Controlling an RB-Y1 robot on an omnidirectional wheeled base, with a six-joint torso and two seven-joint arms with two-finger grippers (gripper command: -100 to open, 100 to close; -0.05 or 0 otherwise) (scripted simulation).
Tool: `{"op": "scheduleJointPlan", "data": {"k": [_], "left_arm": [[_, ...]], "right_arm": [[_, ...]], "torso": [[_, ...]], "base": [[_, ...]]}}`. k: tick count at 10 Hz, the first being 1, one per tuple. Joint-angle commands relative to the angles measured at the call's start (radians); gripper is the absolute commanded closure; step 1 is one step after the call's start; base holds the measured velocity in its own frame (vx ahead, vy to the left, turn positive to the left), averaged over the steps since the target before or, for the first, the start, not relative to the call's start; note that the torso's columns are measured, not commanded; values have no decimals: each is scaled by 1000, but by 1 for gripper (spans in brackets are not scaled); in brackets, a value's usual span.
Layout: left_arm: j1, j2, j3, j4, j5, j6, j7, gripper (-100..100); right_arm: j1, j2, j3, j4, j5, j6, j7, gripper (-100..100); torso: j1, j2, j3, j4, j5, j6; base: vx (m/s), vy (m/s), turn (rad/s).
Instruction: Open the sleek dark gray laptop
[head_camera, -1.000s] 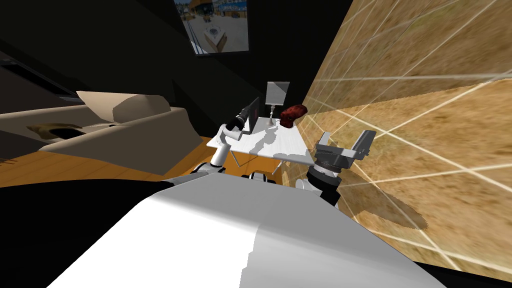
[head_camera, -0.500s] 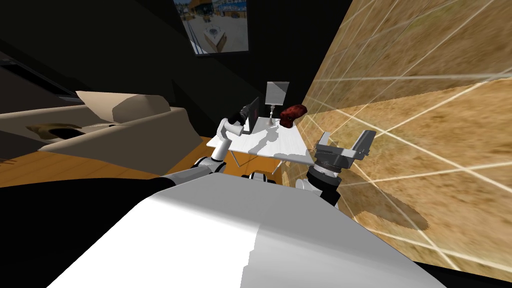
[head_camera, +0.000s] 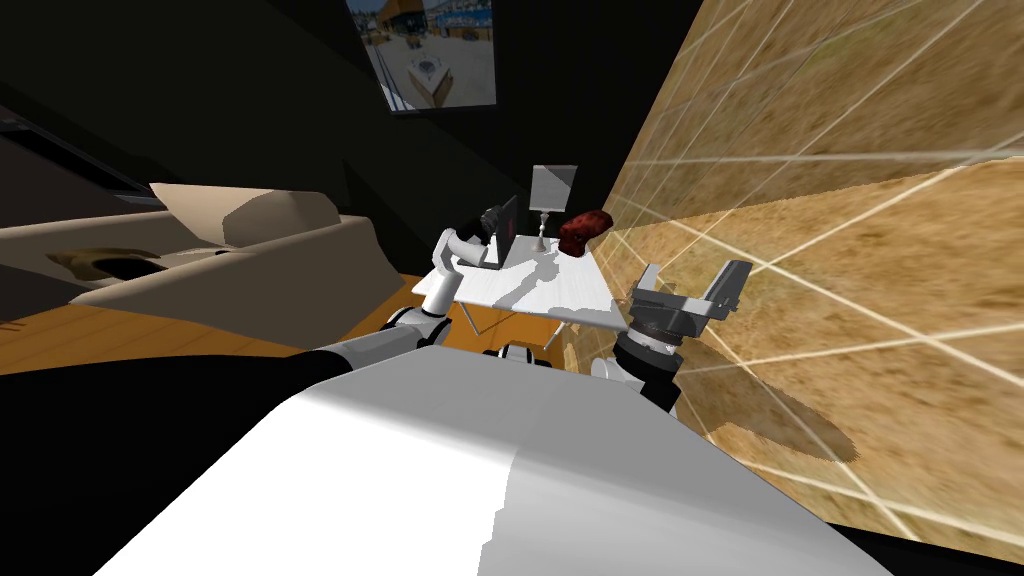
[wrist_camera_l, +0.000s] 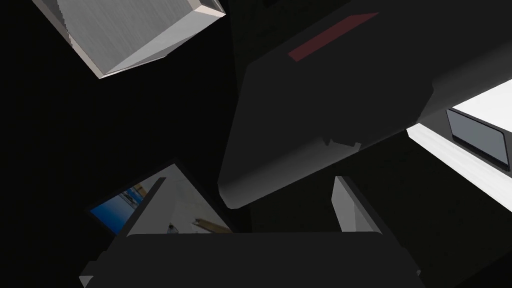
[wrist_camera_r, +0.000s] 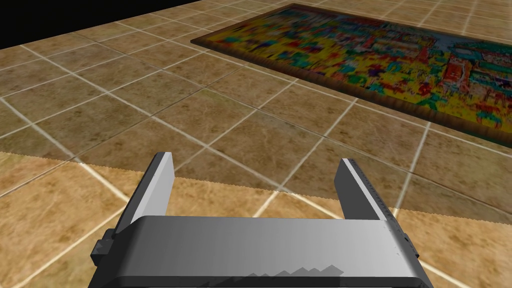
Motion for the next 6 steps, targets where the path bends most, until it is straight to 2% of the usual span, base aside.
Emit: {"op": "scheduleJointPlan", "data": {"k": [1, 2, 6], "left_arm": [[-1, 0, 0, -1, 0, 2, 0, 100], [4, -22, 24, 8, 21, -19, 31, 100], [16, -67, 70, 27, 63, -60, 93, 100]], "right_arm": [[0, 0, 0, 0, 0, 0, 0, 0], [0, 0, 0, 0, 0, 0, 0, 0], [0, 0, 0, 0, 0, 0, 0, 0]], "torso": [[0, 2, 1, 0, 0, 0], [0, 6, 3, 0, 0, -1], [9, 2, 1, -3, 5, -5]], "base": [[9, 0, -2], [5, 47, 37], [0, 88, 42]]}}
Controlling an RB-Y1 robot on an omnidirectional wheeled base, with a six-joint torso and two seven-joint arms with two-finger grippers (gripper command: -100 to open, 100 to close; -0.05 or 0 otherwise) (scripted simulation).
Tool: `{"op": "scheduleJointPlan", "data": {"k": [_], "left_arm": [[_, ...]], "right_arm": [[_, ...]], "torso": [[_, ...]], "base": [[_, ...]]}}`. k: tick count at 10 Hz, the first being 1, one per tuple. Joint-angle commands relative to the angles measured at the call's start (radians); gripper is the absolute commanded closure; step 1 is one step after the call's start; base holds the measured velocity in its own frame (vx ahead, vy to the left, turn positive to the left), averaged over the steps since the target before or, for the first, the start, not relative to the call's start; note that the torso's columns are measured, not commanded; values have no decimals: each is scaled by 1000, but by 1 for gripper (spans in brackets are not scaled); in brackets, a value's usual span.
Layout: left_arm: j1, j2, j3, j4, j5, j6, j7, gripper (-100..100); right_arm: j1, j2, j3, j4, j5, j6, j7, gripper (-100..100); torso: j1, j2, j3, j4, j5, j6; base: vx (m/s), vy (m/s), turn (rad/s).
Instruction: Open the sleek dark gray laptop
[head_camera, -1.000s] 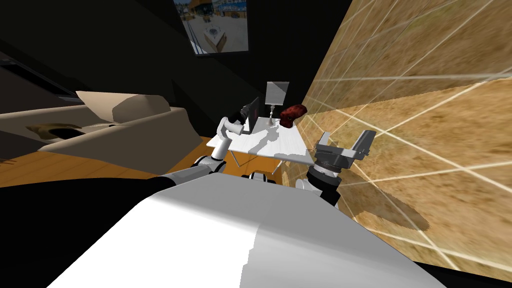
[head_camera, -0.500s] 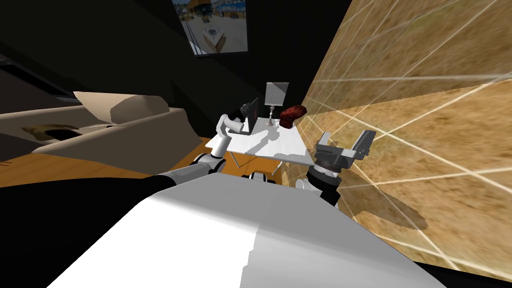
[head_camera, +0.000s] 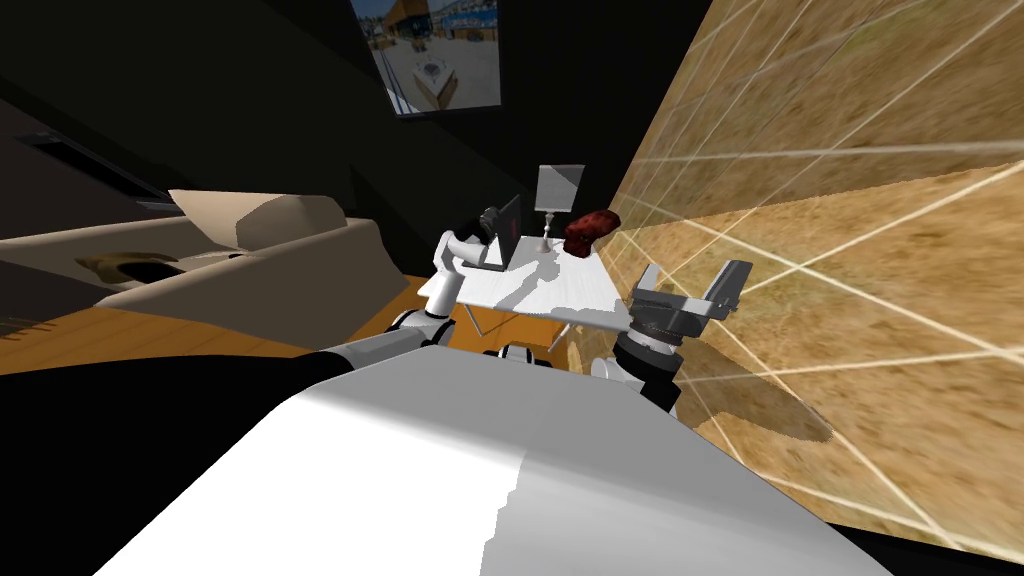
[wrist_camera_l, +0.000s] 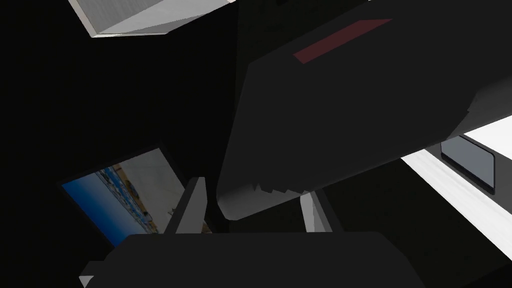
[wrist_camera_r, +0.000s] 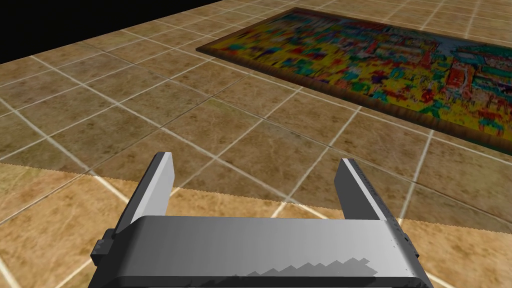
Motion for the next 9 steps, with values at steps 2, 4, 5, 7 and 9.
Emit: {"op": "scheduleJointPlan", "data": {"k": [2, 4, 5, 7, 9], "left_arm": [[14, -39, 45, 23, 38, -34, 60, 100], [20, -62, 69, 33, 59, -54, 91, 100], [17, -55, 61, 29, 52, -47, 79, 100], [40, -95, 92, 73, 88, -115, 123, 100], [55, -122, 111, 101, 112, -158, 151, 100]], "right_arm": [[0, 0, 0, 0, 0, 0, 0, 0], [0, 0, 0, 0, 0, 0, 0, 0], [0, 0, 0, 0, 0, 0, 0, 0], [0, 0, 0, 0, 0, 0, 0, 0], [0, 0, 0, 0, 0, 0, 0, 0]], "torso": [[-4, -2, -2, -1, -2, 2], [-8, -3, -2, 0, -4, 5], [-9, -1, -1, 2, -4, 5], [-12, 1, 0, 2, -6, 8], [-11, -1, -1, 1, -4, 8]], "base": [[7, 79, 46], [-3, 86, 45], [-9, 41, 15], [10, 89, 34], [9, 85, 10]]}}
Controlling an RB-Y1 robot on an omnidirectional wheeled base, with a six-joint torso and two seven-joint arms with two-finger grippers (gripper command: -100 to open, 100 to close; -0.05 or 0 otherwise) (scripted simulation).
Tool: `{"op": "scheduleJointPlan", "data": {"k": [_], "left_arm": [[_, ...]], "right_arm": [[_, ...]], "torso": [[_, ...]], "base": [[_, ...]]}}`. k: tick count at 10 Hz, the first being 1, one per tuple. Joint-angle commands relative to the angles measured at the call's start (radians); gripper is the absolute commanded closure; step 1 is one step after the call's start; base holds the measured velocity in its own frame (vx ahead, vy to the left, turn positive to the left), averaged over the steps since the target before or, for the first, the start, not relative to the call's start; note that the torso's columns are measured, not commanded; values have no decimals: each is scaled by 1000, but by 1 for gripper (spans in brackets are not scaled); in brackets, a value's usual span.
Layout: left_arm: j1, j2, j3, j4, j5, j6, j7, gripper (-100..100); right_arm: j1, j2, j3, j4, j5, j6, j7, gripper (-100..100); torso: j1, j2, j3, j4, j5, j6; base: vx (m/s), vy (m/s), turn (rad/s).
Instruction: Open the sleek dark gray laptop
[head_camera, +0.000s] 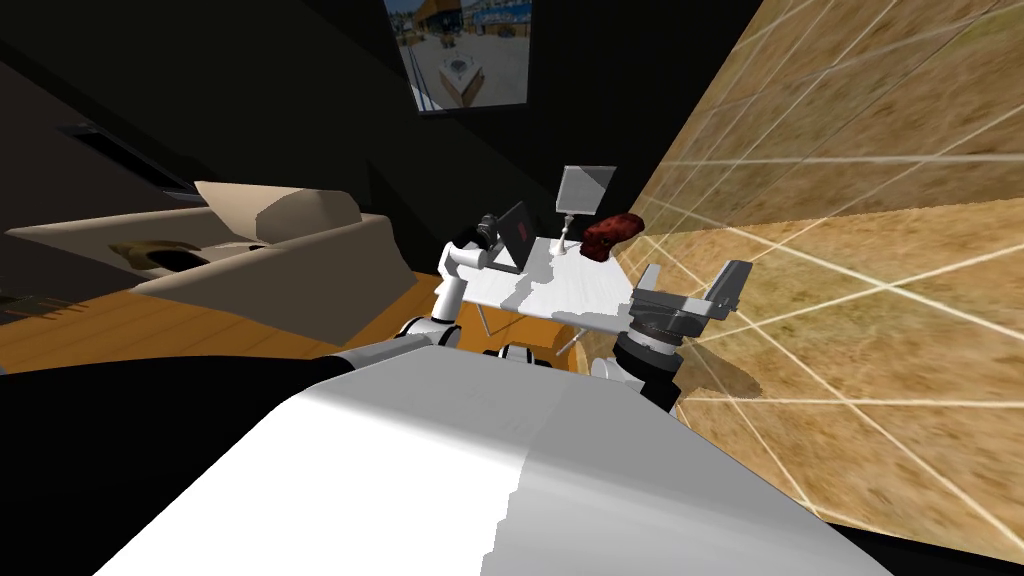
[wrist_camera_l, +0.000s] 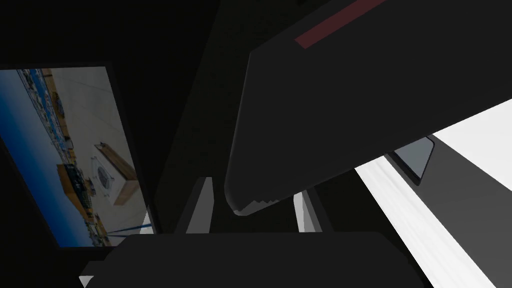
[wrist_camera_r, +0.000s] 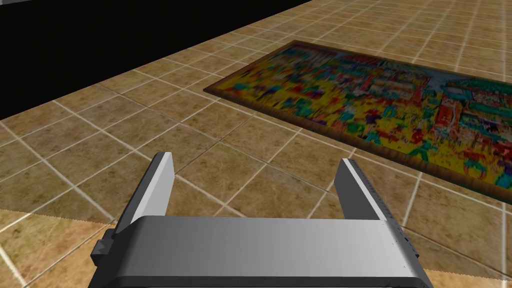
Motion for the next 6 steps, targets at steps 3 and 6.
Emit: {"op": "scheduleJointPlan", "data": {"k": [3, 6], "left_arm": [[37, -66, 42, 67, 56, -102, 66, 100], [45, -86, 56, 84, 69, -125, 83, 100]], "right_arm": [[0, 0, 0, 0, 0, 0, 0, 0], [0, 0, 0, 0, 0, 0, 0, 0]], "torso": [[-2, 0, 0, 1, -1, 0], [1, 1, 0, 3, -1, -1]], "base": [[5, 72, 14], [5, 66, 8]]}}
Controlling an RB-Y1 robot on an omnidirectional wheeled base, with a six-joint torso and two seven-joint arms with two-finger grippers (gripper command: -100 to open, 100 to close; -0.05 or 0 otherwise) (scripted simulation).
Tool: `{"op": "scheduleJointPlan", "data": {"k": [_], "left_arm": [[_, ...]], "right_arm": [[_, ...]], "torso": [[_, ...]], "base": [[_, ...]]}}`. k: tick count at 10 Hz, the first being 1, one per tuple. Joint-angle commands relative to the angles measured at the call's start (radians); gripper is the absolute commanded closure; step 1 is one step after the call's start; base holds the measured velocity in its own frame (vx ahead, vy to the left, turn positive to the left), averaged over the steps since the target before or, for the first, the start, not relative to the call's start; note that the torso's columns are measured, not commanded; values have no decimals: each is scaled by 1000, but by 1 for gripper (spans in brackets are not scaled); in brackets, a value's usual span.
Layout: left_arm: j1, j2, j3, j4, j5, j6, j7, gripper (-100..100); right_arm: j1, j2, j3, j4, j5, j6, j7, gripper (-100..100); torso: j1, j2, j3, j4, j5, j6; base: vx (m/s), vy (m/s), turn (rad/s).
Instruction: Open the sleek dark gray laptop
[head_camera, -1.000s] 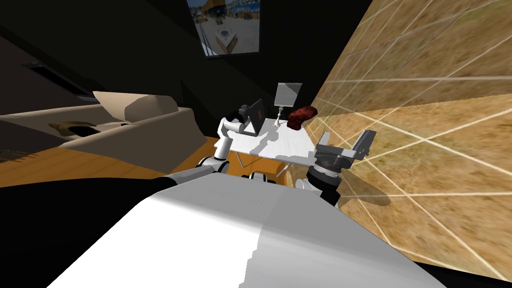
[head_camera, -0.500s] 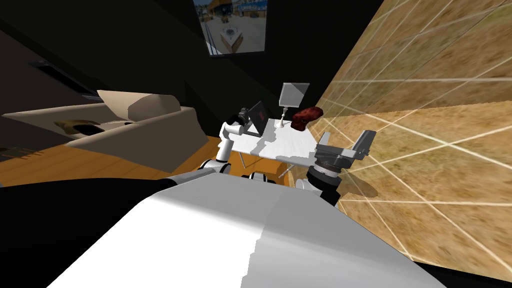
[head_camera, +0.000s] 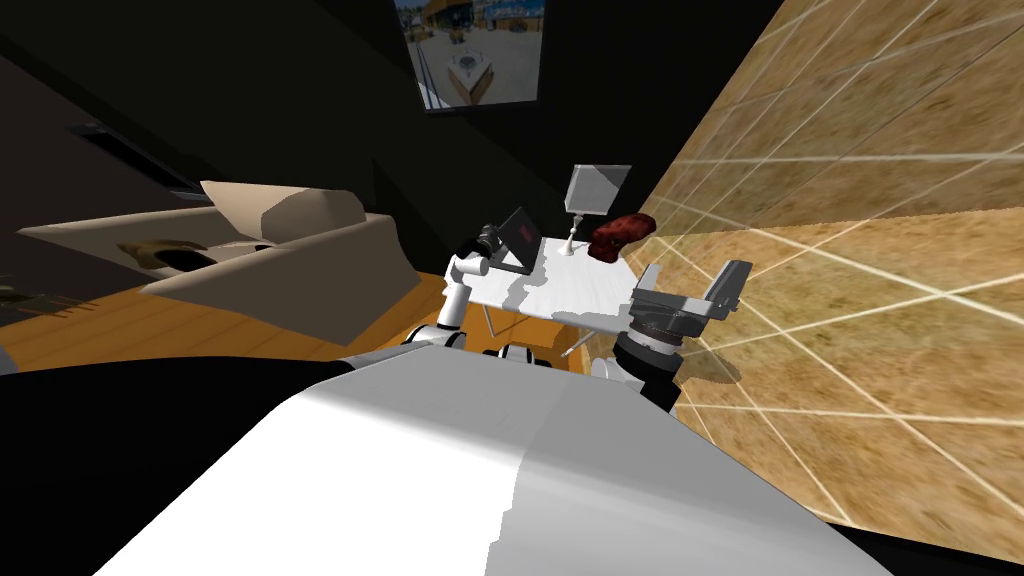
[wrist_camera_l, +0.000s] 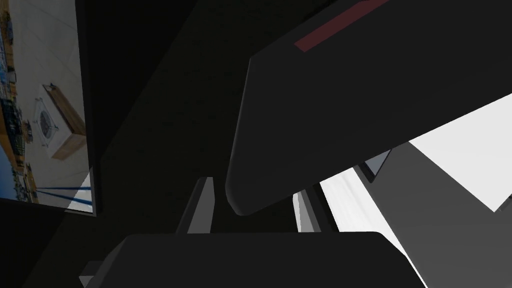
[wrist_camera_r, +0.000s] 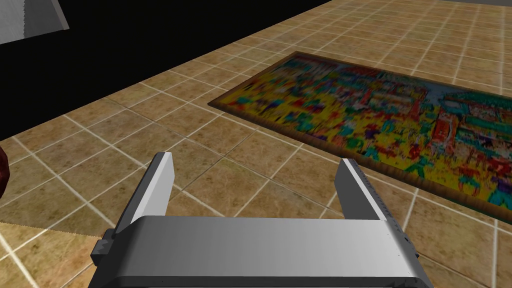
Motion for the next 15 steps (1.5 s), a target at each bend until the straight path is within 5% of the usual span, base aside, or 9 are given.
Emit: {"op": "scheduleJointPlan", "data": {"k": [1, 7, 8, 15], "left_arm": [[15, -5, 5, 20, 21, -35, 18, 100], [82, -22, 21, 100, 125, -184, 94, 100], [66, -20, 28, 74, 118, -135, 96, -100], [11, 6, 55, -13, 124, 11, 119, -100]], "right_arm": [[0, 0, 0, 0, 0, 0, 0, 0], [0, 0, 0, 0, 0, 0, 0, 0], [0, 0, 0, 0, 0, 0, 0, 0], [0, 0, 0, 0, 0, 0, 0, 0]], "torso": [[-2, 2, 1, 1, -1, 0], [0, 0, 0, 0, 0, 0], [-1, 1, 1, 1, 0, -1], [1, 5, 3, 3, 0, -1]], "base": [[8, 32, -19], [4, 54, -51], [2, 2, 38], [3, -24, 29]]}}
